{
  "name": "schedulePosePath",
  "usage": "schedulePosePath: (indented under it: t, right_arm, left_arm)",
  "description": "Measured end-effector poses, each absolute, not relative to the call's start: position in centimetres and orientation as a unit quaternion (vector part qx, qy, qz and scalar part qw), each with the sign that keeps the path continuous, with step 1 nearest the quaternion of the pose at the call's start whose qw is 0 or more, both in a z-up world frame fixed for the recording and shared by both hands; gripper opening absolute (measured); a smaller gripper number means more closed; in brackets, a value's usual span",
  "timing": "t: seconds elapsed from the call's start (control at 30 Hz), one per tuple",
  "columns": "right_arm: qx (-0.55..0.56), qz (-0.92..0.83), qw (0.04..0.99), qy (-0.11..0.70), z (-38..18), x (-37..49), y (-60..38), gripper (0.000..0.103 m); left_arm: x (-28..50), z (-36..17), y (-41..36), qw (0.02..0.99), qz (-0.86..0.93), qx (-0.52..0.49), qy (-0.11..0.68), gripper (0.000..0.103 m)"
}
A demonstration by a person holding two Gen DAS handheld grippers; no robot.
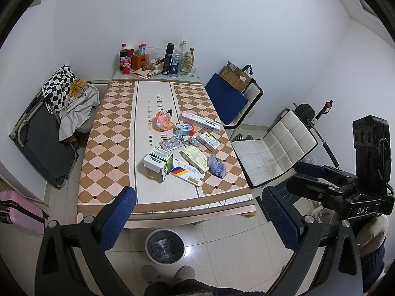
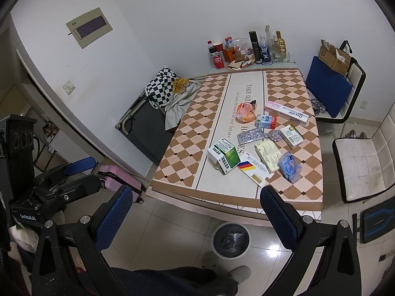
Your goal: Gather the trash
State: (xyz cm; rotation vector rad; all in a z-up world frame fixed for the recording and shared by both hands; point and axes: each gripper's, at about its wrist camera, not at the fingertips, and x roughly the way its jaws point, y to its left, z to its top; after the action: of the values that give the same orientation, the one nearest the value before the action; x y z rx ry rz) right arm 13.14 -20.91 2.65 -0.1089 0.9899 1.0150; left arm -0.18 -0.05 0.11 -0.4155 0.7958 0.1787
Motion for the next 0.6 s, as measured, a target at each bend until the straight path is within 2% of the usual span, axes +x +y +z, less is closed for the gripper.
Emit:
schedulePosePath:
  t: [0.6]
  right_arm:
    - [-0.05, 0.465, 0.758, 0.455, 2.33, 12.51, -20.54, 0.103]
  left_arm:
    - [-0.16, 0.08, -0.07, 0.897, 0.086, -0.201, 0.384, 0.103]
